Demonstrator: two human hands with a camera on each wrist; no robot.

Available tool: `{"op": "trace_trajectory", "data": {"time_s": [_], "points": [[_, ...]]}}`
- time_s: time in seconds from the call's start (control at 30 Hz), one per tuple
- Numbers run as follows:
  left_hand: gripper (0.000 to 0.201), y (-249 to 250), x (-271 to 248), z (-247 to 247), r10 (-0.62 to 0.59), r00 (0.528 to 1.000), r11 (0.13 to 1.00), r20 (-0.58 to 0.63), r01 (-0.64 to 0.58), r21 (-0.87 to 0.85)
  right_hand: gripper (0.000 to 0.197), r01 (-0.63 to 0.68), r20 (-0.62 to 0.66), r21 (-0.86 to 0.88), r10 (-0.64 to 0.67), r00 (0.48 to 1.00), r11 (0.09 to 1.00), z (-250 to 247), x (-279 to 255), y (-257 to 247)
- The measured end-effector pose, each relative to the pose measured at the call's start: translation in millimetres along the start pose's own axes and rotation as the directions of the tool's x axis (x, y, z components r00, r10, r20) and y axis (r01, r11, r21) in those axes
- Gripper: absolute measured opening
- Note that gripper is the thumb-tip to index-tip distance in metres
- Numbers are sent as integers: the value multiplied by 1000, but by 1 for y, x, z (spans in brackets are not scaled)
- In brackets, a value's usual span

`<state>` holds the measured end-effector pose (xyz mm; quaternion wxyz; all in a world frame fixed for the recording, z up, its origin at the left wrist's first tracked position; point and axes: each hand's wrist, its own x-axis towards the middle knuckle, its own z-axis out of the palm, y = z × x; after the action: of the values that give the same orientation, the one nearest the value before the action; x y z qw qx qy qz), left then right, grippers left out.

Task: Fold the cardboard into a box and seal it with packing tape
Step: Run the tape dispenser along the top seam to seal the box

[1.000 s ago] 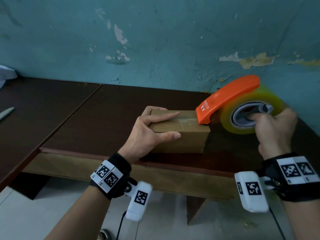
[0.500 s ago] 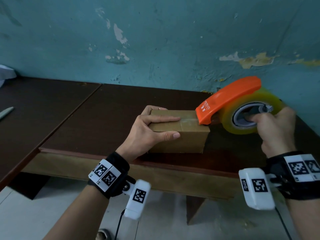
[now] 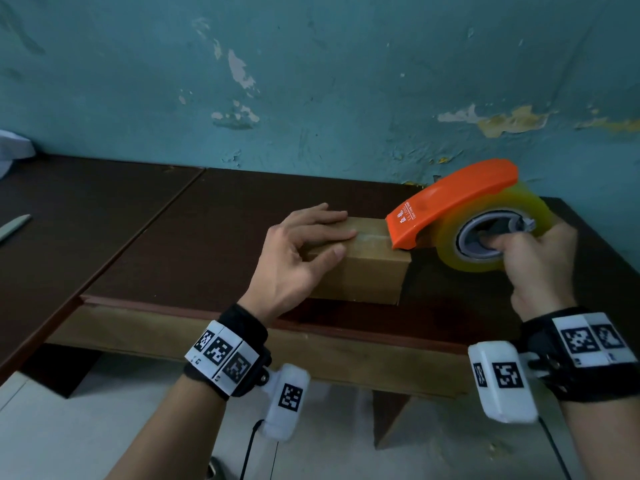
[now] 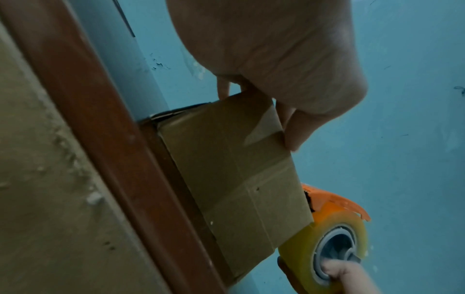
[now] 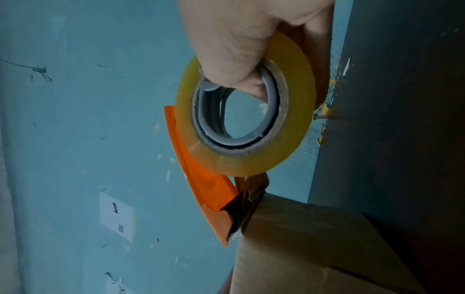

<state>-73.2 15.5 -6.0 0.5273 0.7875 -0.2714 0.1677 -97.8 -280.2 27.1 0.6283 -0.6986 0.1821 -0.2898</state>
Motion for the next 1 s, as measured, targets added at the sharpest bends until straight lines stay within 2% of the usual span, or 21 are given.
{"op": "trace_trajectory", "data": {"time_s": [0.03, 0.2, 0.27, 0.33, 0.4, 0.5, 0.6, 0.73, 0.9, 1.0], "points": [[22, 1, 2, 0, -23, 1000, 1000, -20, 23, -19, 49, -16, -7, 8, 16, 1000, 1000, 0, 1, 2], [16, 2, 11, 9, -95, 986, 995, -140, 96, 0, 39, 21, 19, -33, -20, 1000, 999, -2, 0, 6], [15, 2, 13, 11, -93, 985, 994, -145, 99, 34, 43, 21, 25, -32, -20, 999, 999, -3, 1, 8], [13, 3, 16, 8, -93, 988, 993, -125, 102, 67, 39, 38, 37, -33, -36, 999, 999, -4, 0, 10], [12, 6, 19, 6, -125, 986, 990, -107, 132, 55, 36, 50, 49, -31, -48, 998, 998, -5, -3, 9], [23, 11, 21, 7, -193, 975, 981, -108, 195, 6, 35, 48, 55, -19, -47, 997, 999, -5, -3, 11], [26, 15, 25, 10, -235, 966, 970, -112, 240, 28, 35, 42, 54, -17, -42, 998, 999, -6, -1, 13], [24, 19, 28, 14, -298, 939, 948, -171, 312, 61, 33, 32, 58, -9, -32, 998, 999, -5, -3, 16], [32, 24, 27, 21, -296, 924, 938, -243, 329, 109, 32, 27, 70, 4, -27, 997, 1000, -5, -4, 18], [30, 25, 27, 22, -277, 926, 933, -257, 323, 157, 32, 24, 71, 2, -24, 997, 1000, -5, -4, 18]]}}
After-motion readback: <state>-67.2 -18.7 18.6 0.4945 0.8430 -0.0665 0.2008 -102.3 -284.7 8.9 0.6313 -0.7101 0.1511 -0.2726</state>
